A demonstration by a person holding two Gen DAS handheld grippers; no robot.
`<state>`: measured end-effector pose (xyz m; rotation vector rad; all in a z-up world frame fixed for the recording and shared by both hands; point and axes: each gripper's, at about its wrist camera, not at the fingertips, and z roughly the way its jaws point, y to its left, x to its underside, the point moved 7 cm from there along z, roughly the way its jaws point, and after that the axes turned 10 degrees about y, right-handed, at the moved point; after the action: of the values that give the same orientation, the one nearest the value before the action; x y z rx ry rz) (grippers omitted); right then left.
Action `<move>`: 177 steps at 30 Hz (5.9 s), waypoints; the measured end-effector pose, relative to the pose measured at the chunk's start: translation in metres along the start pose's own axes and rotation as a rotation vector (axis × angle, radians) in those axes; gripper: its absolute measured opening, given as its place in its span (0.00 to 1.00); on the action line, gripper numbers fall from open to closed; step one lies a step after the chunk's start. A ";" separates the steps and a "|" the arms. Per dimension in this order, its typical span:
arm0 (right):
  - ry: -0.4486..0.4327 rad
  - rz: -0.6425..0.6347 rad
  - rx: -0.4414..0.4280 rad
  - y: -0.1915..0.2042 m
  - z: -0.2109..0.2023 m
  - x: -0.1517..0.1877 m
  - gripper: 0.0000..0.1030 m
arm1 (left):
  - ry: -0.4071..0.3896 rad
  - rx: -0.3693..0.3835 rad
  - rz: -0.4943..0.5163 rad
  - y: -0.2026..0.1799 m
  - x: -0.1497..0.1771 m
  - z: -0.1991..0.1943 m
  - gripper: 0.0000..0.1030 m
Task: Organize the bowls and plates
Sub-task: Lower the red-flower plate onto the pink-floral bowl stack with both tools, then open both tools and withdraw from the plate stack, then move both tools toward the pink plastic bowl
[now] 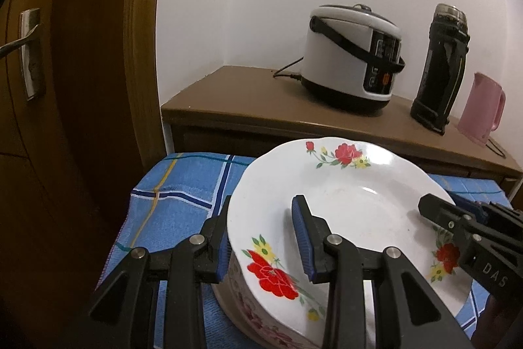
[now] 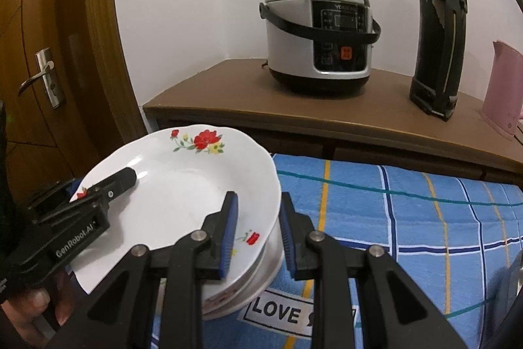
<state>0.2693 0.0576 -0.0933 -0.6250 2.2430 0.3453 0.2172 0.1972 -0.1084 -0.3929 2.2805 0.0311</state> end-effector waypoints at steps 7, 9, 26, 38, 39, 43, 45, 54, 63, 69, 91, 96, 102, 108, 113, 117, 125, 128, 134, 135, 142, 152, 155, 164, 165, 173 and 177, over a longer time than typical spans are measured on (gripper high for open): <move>0.013 -0.009 -0.028 0.003 0.012 0.001 0.26 | 0.015 -0.031 -0.009 0.006 0.002 0.007 0.36; 0.010 -0.009 -0.032 0.003 0.014 0.001 0.26 | 0.023 -0.037 -0.012 0.008 0.003 0.009 0.36; 0.011 -0.015 -0.055 0.000 0.018 0.002 0.26 | 0.078 -0.016 -0.023 0.009 0.006 0.019 0.36; 0.025 -0.039 -0.032 0.002 0.023 0.004 0.26 | 0.100 -0.006 -0.022 0.009 0.008 0.021 0.36; 0.025 -0.039 -0.033 0.002 0.023 0.004 0.26 | 0.100 -0.005 -0.023 0.010 0.008 0.021 0.36; 0.032 -0.043 -0.047 0.001 0.024 0.004 0.26 | 0.102 -0.004 -0.018 0.009 0.009 0.020 0.36; 0.032 -0.046 -0.048 0.001 0.024 0.004 0.26 | 0.102 -0.001 -0.015 0.009 0.009 0.019 0.36; 0.029 -0.065 -0.038 0.002 0.023 0.004 0.26 | 0.103 -0.004 -0.002 0.008 0.010 0.019 0.36; 0.037 -0.082 -0.037 0.003 0.022 0.005 0.26 | 0.107 -0.005 0.005 0.008 0.011 0.018 0.36; 0.052 -0.089 -0.043 0.002 0.023 0.005 0.26 | 0.109 -0.017 0.020 0.006 0.011 0.018 0.36; 0.128 -0.091 -0.074 0.002 0.038 0.012 0.26 | 0.215 0.021 -0.008 0.011 0.021 0.036 0.43; 0.127 -0.090 -0.074 0.002 0.037 0.012 0.27 | 0.217 0.020 -0.009 0.011 0.020 0.036 0.43; 0.124 -0.092 -0.072 0.002 0.037 0.012 0.27 | 0.219 0.016 -0.009 0.010 0.019 0.037 0.43; 0.106 -0.096 -0.067 0.002 0.034 0.012 0.27 | 0.214 0.018 -0.019 0.011 0.019 0.036 0.46; 0.074 -0.098 -0.059 0.003 0.027 0.012 0.30 | 0.193 0.023 -0.009 0.009 0.018 0.031 0.55; 0.053 -0.116 -0.031 0.007 0.023 0.011 0.45 | 0.143 0.031 -0.010 0.009 0.015 0.022 0.65; -0.037 -0.070 0.042 -0.005 -0.005 0.013 0.53 | 0.082 0.044 -0.038 0.013 0.008 0.012 0.65; -0.046 -0.066 0.033 -0.004 -0.025 0.019 0.53 | 0.056 0.046 -0.055 0.015 0.004 0.008 0.65; -0.095 -0.075 -0.030 -0.002 -0.103 0.043 0.59 | 0.035 0.010 -0.049 0.015 0.004 0.005 0.65; -0.101 -0.078 -0.036 -0.003 -0.113 0.048 0.59 | 0.028 0.003 -0.048 0.014 0.004 0.004 0.65; -0.127 -0.012 0.028 -0.054 -0.184 0.098 0.59 | -0.008 0.056 0.009 -0.033 0.007 -0.029 0.65; -0.085 0.216 0.234 -0.173 -0.235 0.169 0.57 | 0.054 0.431 0.362 -0.228 0.071 -0.101 0.65; -0.054 0.250 0.262 -0.195 -0.241 0.187 0.49 | 0.088 0.484 0.495 -0.269 0.091 -0.106 0.65; -0.009 0.310 0.271 -0.227 -0.244 0.213 0.36 | 0.184 0.583 0.614 -0.316 0.121 -0.110 0.65; -0.003 0.305 0.265 -0.227 -0.243 0.214 0.35 | 0.193 0.584 0.609 -0.314 0.123 -0.108 0.65; 0.038 0.309 0.221 -0.225 -0.228 0.227 0.26 | 0.242 0.606 0.615 -0.320 0.144 -0.112 0.59; 0.039 0.308 0.216 -0.223 -0.229 0.229 0.26 | 0.271 0.621 0.608 -0.321 0.152 -0.111 0.57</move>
<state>0.1152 -0.3030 -0.1211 -0.1738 2.3750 0.2382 0.1353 -0.1655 -0.1109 0.6532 2.4393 -0.4325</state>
